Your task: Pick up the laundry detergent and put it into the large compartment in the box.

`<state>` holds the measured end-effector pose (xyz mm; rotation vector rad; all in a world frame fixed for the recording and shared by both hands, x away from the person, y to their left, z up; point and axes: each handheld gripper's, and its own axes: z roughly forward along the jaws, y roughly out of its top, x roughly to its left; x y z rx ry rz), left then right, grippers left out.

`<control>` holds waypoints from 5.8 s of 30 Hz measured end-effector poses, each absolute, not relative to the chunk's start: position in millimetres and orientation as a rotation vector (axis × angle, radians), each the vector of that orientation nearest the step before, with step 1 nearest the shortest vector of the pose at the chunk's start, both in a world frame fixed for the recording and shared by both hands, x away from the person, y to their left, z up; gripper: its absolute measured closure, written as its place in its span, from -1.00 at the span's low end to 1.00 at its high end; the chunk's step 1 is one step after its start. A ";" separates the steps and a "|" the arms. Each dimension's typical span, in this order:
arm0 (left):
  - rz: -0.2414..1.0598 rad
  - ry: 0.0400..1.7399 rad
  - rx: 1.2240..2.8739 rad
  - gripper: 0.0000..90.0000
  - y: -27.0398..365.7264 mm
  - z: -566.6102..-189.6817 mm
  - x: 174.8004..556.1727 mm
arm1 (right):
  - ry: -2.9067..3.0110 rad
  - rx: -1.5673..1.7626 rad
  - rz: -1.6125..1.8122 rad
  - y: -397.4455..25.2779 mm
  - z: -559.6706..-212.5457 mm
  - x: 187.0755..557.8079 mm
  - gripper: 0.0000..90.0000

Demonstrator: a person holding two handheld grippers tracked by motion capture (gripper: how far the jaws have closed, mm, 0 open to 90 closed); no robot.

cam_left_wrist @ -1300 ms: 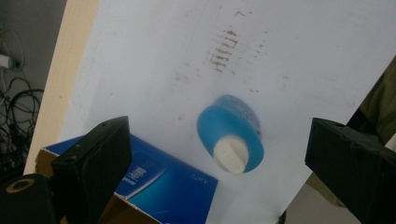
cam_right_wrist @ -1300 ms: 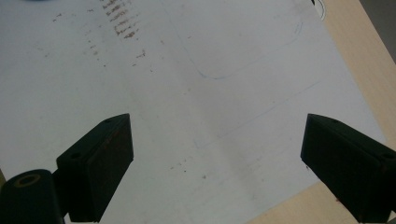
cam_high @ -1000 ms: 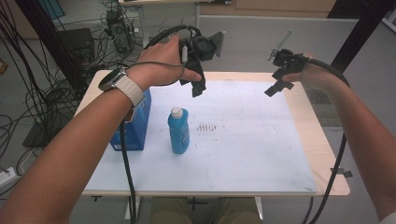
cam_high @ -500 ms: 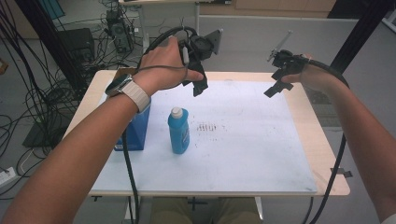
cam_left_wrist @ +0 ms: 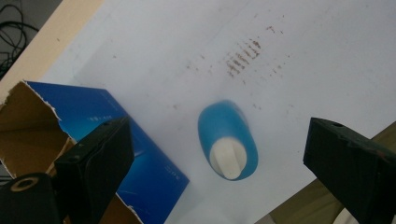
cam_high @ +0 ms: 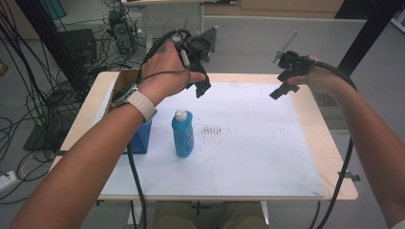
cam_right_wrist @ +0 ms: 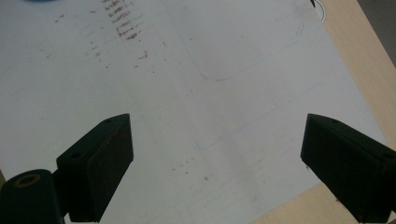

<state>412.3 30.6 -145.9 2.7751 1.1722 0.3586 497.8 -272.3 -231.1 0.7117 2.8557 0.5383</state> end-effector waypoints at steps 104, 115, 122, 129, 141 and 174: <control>0.154 1.665 2.552 -0.79 46.3 -237.0 408.7 | 2.856 0.683 0.581 -263.0 -242.4 493.2 -0.79; 0.148 1.687 2.535 -0.79 50.0 -249.7 408.6 | 2.857 0.677 0.585 -262.5 -242.7 492.4 -0.79; 0.177 1.694 2.536 -0.78 49.3 -251.2 410.3 | 2.859 0.680 0.584 -262.6 -243.3 492.6 -0.79; 0.170 1.699 2.533 -0.78 48.7 -252.6 411.6 | 2.858 0.680 0.589 -262.9 -243.6 492.7 -0.79; 0.168 1.693 2.529 -0.78 47.3 -252.3 411.1 | 2.857 0.678 0.589 -262.8 -243.6 492.8 -0.79; 0.158 1.684 2.530 -0.78 45.3 -251.7 409.9 | 2.854 0.674 0.596 -263.7 -242.9 491.7 -0.79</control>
